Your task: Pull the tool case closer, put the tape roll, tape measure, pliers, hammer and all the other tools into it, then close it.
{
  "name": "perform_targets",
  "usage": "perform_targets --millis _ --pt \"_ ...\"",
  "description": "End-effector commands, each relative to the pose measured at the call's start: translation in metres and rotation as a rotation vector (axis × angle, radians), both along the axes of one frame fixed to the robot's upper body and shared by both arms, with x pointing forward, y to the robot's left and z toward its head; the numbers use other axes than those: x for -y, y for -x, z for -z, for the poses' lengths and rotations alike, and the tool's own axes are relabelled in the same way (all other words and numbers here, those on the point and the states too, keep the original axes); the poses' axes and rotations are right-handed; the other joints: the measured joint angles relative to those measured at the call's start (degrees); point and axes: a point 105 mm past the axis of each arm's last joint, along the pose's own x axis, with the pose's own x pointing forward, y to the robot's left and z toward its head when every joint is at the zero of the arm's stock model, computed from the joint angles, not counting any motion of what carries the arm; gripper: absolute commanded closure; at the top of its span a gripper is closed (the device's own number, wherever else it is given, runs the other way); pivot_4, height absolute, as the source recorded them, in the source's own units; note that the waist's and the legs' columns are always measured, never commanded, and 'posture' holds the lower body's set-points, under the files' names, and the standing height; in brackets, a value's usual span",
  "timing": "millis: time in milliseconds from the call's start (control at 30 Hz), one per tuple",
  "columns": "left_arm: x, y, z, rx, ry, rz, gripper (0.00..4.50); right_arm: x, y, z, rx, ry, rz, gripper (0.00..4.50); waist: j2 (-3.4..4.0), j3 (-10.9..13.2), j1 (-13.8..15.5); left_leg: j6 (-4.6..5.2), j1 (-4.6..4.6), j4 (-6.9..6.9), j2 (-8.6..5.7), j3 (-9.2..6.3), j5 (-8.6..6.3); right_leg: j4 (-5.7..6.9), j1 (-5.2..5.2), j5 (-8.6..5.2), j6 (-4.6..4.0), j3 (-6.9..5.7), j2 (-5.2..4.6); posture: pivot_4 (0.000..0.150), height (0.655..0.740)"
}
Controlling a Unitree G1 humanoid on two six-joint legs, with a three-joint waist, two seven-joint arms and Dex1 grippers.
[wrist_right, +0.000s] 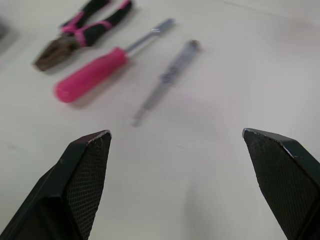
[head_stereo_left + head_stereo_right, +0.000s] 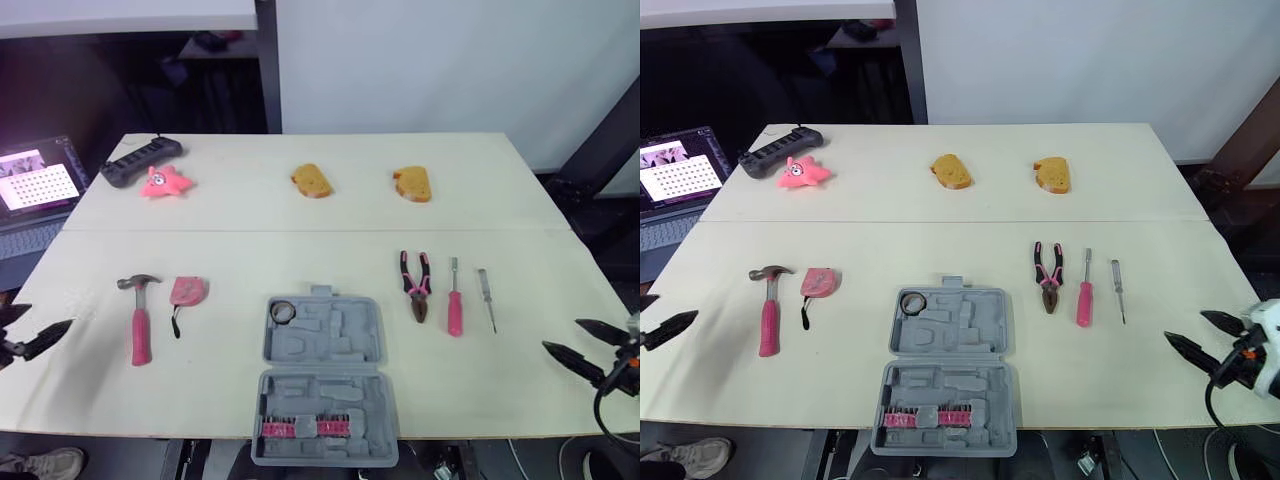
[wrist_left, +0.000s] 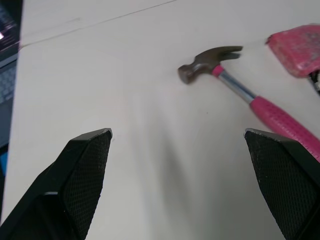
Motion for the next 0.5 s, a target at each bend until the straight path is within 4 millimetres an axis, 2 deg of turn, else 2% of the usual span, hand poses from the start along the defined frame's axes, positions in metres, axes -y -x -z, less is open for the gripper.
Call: perform_targets --millis 33,167,267,400,500 --pt "-0.003 0.000 -0.015 0.073 -0.013 -0.008 0.06 0.004 0.000 -0.007 0.042 0.001 0.004 0.00 0.02 -0.01 -0.09 0.00 0.01 0.00 0.00 0.01 0.00 0.00 0.00 0.00 0.00 0.00 0.00 0.150 0.7400" --pt "0.001 -0.002 -0.016 0.082 -0.008 0.002 0.06 -0.010 -0.016 -0.012 0.042 -0.021 -0.044 0.00 0.03 -0.02 -0.37 0.00 0.03 -0.01 0.01 0.02 0.00 0.02 0.01 0.00 0.00 0.00 0.00 0.150 0.7400" --pt "0.009 -0.007 -0.021 0.105 0.005 0.023 0.06 -0.033 -0.040 -0.028 0.075 -0.051 -0.125 0.00 0.04 -0.02 -1.16 0.00 0.04 -0.01 0.02 0.02 0.00 0.03 0.02 0.00 0.00 0.01 0.00 0.150 0.7400" --pt "0.029 -0.006 -0.027 0.115 0.033 0.072 0.06 -0.086 -0.069 -0.047 0.060 -0.094 -0.322 0.00 0.06 -0.02 -1.87 -0.01 0.08 -0.01 0.09 0.07 0.00 0.08 0.00 0.01 -0.01 0.06 0.02 0.150 0.7400" --pt "0.050 0.000 -0.029 0.105 0.049 0.102 0.06 -0.123 -0.081 -0.059 0.013 -0.131 -0.456 0.00 0.06 -0.02 -1.66 -0.01 0.08 -0.01 0.16 0.12 0.00 0.08 -0.01 0.01 -0.02 0.09 0.06 0.150 0.7400"
